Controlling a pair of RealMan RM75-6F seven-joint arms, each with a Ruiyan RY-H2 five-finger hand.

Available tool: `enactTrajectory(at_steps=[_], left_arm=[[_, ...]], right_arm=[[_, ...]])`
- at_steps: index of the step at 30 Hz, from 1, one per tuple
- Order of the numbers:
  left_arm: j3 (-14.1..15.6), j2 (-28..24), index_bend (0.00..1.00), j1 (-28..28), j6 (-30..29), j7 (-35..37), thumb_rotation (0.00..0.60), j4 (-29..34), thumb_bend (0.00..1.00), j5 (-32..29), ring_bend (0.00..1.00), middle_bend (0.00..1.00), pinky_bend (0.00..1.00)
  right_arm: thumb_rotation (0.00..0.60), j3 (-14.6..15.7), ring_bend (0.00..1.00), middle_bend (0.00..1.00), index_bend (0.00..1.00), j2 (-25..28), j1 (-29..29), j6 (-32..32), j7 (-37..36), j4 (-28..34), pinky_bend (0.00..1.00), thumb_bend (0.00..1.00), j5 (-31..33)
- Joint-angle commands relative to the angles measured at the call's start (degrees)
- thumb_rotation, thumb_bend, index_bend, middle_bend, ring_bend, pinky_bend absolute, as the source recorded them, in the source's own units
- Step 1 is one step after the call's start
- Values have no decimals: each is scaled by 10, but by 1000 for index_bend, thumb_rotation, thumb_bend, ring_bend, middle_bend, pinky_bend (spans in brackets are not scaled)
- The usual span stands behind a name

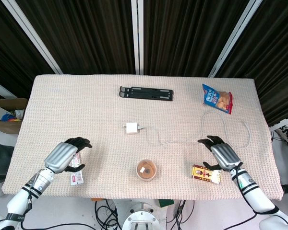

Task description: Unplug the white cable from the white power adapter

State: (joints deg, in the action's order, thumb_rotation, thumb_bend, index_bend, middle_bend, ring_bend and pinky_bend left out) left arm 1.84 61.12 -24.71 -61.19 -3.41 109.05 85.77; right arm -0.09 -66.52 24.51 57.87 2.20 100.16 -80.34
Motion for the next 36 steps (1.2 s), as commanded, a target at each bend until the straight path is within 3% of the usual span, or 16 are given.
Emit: enactTrajectory(at_steps=[1, 7, 12, 15, 17, 20, 24, 30, 36], left_arm=[[0, 1, 272, -1, 1, 1, 600, -1, 218, 0, 154, 198, 238], [-17, 15, 272, -14, 7, 7, 600, -10, 219, -6, 154, 198, 238], [-70, 68, 271, -47, 1, -3, 600, -36, 215, -25, 176, 189, 275], [-104, 116, 270, -79, 10, -43, 600, -65, 212, -47, 288, 185, 351], [-119, 139, 268, -102, 26, -81, 600, -83, 213, -67, 377, 185, 455], [-138, 181, 261, -140, 52, -142, 600, -112, 213, -107, 521, 185, 726], [-156, 240, 239, -188, 82, -221, 600, -155, 213, -176, 625, 180, 886], [-174, 315, 207, -245, 98, -305, 600, -214, 206, -291, 656, 165, 924], [-180, 368, 200, -286, 104, -342, 600, -272, 205, -367, 671, 164, 927]], right_arm=[[600, 0, 69, 212, 219, 0, 1, -1, 1, 0, 133, 309, 0], [600, -2, 69, 212, 218, 2, 0, 4, -1, 2, 133, 310, -3], [600, -4, 69, 212, 219, 12, -6, 21, -13, 12, 133, 309, -14], [600, -3, 69, 213, 219, 17, -10, 31, -17, 16, 133, 310, -24], [600, 0, 69, 213, 219, 20, -13, 35, -19, 18, 133, 309, -28], [600, 4, 69, 212, 219, 22, -17, 38, -21, 17, 133, 309, -31], [600, 5, 69, 212, 218, 22, -20, 39, -26, 13, 133, 309, -32], [600, 4, 69, 212, 219, 23, -20, 39, -29, 11, 133, 310, -33], [600, 4, 69, 213, 218, 24, -22, 40, -33, 8, 133, 309, -33]])
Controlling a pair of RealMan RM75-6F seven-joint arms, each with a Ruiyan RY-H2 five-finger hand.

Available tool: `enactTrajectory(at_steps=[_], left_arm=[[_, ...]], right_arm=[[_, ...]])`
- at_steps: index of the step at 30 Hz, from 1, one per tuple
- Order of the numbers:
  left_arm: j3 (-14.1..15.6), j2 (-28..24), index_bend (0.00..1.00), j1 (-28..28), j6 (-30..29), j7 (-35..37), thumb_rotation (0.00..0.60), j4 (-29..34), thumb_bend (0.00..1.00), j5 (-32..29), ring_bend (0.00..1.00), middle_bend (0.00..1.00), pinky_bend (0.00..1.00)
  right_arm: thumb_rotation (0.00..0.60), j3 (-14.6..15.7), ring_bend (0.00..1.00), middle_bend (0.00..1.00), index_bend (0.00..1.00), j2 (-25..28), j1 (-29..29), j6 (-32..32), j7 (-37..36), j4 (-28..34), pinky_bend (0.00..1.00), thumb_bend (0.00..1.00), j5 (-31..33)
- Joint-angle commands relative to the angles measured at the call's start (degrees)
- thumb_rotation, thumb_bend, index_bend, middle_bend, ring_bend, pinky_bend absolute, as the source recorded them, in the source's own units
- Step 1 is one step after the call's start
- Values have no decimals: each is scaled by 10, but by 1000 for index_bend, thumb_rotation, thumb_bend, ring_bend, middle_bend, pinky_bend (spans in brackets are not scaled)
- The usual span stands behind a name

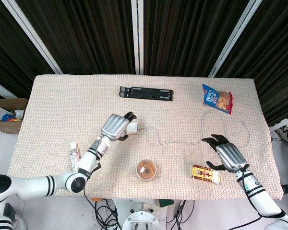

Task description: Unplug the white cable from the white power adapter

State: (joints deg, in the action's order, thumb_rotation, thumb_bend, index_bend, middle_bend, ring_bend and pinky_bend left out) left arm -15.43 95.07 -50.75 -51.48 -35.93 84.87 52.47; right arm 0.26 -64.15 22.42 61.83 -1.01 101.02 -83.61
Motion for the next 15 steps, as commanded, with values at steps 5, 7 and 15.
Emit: enactTrajectory(at_steps=[5, 7, 15], left_arm=[[-3, 57, 200, -45, 9, -25, 600, -73, 205, -60, 689, 173, 930], [-2, 67, 200, -51, 14, -24, 600, -90, 204, -69, 692, 174, 930], [0, 85, 201, -71, 36, -19, 600, -148, 204, -105, 698, 174, 936]], right_arm=[[600, 1, 69, 213, 219, 2, -3, 2, -3, -2, 133, 309, 2], [600, 1, 68, 213, 218, 2, -5, 3, -3, -2, 133, 309, 2], [600, 0, 69, 213, 218, 3, -10, 7, -7, -4, 133, 310, 6]])
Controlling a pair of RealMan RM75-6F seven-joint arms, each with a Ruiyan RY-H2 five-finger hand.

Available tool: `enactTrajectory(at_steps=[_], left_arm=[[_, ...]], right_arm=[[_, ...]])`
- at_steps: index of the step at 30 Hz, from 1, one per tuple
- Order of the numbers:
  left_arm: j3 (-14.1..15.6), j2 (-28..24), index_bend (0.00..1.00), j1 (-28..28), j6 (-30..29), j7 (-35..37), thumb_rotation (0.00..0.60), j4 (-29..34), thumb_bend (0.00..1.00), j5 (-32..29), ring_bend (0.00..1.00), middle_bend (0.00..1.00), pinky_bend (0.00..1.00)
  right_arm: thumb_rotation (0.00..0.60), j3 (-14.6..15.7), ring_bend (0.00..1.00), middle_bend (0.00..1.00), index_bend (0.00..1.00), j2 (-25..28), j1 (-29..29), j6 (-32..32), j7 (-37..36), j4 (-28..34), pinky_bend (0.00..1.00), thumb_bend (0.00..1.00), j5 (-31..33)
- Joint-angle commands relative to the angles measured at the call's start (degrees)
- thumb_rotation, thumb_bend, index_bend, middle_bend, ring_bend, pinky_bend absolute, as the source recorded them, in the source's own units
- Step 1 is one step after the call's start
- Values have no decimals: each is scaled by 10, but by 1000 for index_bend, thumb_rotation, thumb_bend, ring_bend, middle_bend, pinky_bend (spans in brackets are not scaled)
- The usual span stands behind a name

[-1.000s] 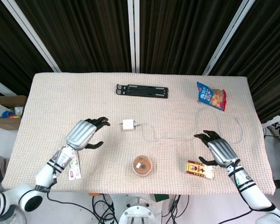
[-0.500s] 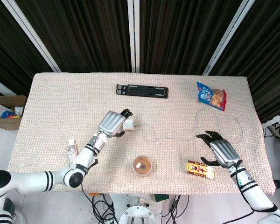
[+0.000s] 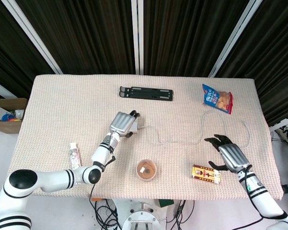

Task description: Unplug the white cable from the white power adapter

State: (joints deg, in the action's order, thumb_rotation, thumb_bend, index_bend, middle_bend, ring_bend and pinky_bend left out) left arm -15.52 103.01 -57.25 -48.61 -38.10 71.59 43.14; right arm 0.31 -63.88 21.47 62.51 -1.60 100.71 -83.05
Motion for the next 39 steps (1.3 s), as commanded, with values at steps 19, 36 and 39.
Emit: enactTrajectory(at_steps=[19, 36, 39], left_arm=[[-24, -39, 277, -22, 104, 111, 600, -28, 204, -90, 701, 208, 934], [-9, -38, 326, -32, 110, 171, 600, -49, 205, -115, 701, 233, 927], [-7, -36, 335, -32, 113, 180, 600, -52, 205, -115, 702, 240, 926]], right_arm=[[600, -3, 69, 213, 219, -4, -3, -4, -3, -7, 133, 309, 7], [600, -4, 69, 212, 219, -2, -4, -5, 0, -4, 133, 310, 9], [600, -4, 69, 212, 218, -2, -4, -6, 2, -3, 133, 309, 10]])
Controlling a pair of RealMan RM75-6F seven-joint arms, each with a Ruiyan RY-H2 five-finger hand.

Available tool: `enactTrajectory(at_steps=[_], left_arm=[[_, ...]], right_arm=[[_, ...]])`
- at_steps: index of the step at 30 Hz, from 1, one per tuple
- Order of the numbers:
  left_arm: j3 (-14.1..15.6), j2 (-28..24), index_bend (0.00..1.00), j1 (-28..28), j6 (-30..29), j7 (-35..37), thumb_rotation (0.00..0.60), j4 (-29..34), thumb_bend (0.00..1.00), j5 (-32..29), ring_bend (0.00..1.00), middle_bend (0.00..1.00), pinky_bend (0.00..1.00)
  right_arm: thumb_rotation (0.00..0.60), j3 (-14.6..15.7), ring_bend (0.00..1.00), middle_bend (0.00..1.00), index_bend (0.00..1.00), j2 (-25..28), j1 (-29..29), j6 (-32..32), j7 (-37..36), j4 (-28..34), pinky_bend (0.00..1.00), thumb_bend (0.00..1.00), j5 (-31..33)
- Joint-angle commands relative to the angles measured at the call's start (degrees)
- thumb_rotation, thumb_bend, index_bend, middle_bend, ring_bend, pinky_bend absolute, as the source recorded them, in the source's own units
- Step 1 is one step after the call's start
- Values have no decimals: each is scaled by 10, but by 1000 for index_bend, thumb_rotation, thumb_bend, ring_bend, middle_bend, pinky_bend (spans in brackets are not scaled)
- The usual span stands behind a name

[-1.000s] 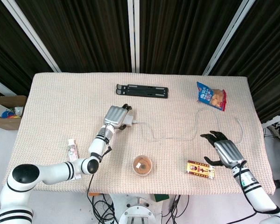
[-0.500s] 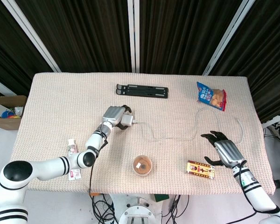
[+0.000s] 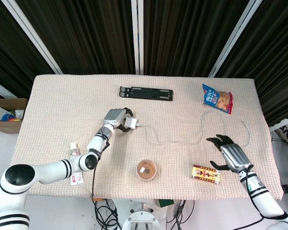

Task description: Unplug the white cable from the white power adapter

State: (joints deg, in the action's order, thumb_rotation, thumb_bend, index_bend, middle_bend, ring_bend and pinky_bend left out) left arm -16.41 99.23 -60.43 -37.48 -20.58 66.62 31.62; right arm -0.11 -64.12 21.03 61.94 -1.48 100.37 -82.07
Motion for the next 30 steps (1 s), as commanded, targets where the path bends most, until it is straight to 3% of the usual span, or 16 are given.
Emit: enactTrajectory(at_steps=[1, 5, 10, 17, 22, 30], left_arm=[[2, 3, 338, -1, 3, 8, 600, -4, 205, 0, 702, 242, 926], [1, 15, 403, -1, -12, 20, 600, -16, 209, 10, 710, 281, 921], [-7, 18, 525, 7, -25, 45, 600, -13, 268, 30, 719, 407, 918], [-5, -28, 569, 27, -60, 50, 600, 65, 319, 61, 722, 458, 918], [0, -80, 576, 39, -100, 21, 600, 161, 321, 42, 723, 469, 920], [2, -125, 575, 45, -169, -21, 600, 274, 317, -2, 728, 476, 923]], right_arm=[[600, 0, 69, 213, 218, 0, 0, -1, 1, 1, 133, 309, 1], [600, -1, 69, 213, 218, 0, 0, -1, 2, 2, 133, 309, 2], [600, -4, 69, 213, 218, 1, 0, 0, 3, 4, 133, 309, 5], [600, -39, 82, 220, 226, -6, 18, 1, 12, 31, 165, 309, 32], [600, -95, 124, 248, 236, -40, 61, -13, 77, 65, 212, 300, 114], [600, -177, 164, 273, 284, -109, 166, -27, 211, 122, 265, 237, 331]])
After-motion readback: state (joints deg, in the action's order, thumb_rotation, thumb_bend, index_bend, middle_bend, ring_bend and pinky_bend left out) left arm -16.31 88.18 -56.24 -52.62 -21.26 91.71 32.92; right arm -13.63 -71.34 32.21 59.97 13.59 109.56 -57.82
